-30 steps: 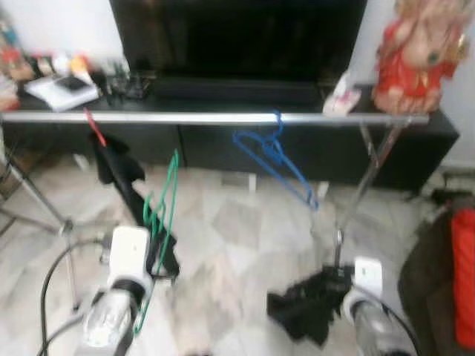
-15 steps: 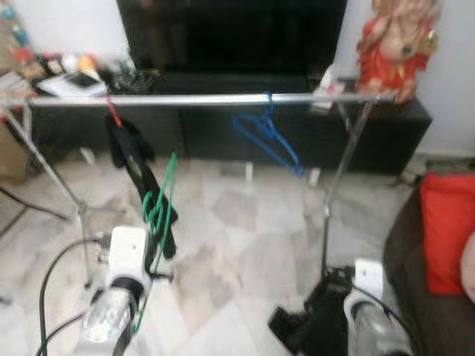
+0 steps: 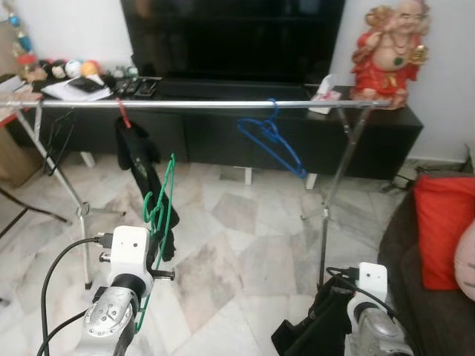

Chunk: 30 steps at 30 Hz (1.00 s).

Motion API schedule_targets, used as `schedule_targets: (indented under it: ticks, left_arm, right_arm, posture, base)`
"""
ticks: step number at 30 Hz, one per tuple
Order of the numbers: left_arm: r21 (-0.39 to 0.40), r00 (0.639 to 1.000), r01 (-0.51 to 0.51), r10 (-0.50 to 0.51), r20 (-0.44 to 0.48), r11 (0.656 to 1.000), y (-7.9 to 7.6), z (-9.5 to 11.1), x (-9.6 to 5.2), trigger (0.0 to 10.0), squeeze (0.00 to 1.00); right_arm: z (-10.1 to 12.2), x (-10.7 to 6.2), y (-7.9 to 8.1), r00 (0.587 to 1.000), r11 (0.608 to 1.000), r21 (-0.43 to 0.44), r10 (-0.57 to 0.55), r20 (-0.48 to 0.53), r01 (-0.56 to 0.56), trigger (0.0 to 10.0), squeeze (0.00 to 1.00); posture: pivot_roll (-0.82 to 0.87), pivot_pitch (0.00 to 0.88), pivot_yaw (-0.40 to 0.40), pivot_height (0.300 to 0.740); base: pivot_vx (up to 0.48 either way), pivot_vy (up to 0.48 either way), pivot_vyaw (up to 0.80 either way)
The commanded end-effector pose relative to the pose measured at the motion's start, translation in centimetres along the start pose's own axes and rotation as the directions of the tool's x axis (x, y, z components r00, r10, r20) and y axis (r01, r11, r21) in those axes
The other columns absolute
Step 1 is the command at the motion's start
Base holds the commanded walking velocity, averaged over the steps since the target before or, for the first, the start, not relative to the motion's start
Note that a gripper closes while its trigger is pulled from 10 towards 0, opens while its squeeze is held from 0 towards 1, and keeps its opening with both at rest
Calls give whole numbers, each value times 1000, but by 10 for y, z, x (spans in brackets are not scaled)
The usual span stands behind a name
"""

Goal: Hang hanger

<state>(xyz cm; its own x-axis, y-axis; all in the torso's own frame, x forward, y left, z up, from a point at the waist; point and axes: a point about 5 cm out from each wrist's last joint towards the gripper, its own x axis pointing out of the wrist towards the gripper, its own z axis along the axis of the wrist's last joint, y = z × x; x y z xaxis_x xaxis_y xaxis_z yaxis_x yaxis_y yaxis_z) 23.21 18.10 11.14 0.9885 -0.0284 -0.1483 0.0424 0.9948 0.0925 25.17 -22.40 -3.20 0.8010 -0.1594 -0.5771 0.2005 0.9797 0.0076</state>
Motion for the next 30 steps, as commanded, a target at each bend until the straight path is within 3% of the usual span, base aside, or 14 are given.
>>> schedule_targets:
  ticks: [1,30]
  left_arm:
    - [0,1000,4,-4,8,1000,-1,4,1,10000,0]
    - [8,1000,8,-8,14,1000,2,6,1,10000,0]
  right_arm:
    - [8,1,-3,999,1000,-7,-6,37,6,10000,0]
    - [5,0,0,999,1000,1,0,43,0,10000,0]
  posture:
    - [-11,0,-7,740]
    - [0,0,2,740]
  base:
    - [0,0,0]
    - [0,421,0]
